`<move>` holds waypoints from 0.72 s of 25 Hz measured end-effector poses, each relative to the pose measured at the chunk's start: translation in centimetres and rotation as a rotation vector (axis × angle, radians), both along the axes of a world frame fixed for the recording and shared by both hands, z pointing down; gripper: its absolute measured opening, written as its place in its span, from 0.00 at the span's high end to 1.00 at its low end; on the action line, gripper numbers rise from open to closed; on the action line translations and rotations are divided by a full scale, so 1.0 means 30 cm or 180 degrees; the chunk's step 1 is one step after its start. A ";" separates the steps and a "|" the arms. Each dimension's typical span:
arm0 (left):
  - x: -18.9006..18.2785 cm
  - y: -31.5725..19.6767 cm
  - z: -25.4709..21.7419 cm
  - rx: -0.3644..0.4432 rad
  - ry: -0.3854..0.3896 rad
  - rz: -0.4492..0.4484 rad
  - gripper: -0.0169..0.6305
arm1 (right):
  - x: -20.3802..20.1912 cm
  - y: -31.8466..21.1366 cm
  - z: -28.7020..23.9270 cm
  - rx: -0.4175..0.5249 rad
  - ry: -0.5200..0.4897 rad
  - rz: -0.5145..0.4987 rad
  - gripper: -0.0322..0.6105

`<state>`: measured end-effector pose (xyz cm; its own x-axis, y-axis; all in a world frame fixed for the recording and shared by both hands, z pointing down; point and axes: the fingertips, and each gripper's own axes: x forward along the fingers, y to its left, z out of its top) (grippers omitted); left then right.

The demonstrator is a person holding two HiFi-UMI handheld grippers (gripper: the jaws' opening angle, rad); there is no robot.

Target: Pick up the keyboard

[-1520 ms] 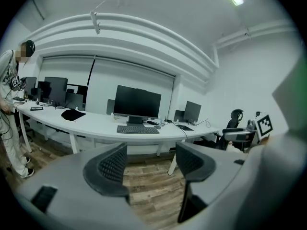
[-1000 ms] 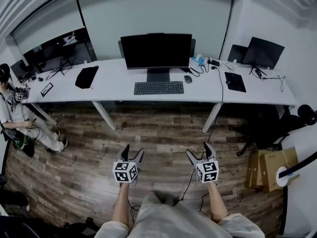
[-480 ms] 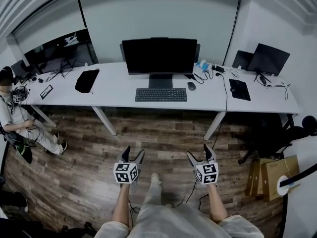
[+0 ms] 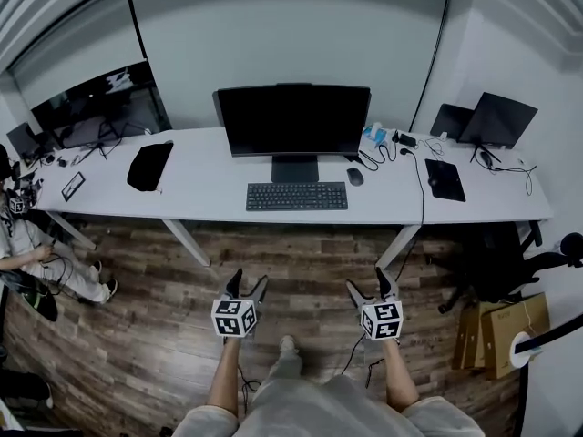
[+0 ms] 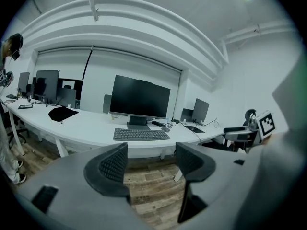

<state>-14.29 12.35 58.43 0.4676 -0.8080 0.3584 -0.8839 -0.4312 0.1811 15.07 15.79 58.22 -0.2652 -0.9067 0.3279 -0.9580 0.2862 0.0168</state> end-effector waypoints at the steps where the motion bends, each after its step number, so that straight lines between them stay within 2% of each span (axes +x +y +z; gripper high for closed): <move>1: -0.011 -0.038 -0.004 -0.0003 0.0005 0.0008 0.52 | -0.008 -0.034 -0.003 -0.0004 -0.0002 0.0015 0.36; 11: -0.103 -0.402 -0.005 0.0000 0.0041 0.0074 0.52 | -0.109 -0.358 -0.009 -0.0046 0.0041 0.0095 0.37; 18: -0.126 -0.592 -0.004 0.0016 0.0039 0.0174 0.52 | -0.135 -0.520 -0.016 -0.0017 0.0093 0.0188 0.38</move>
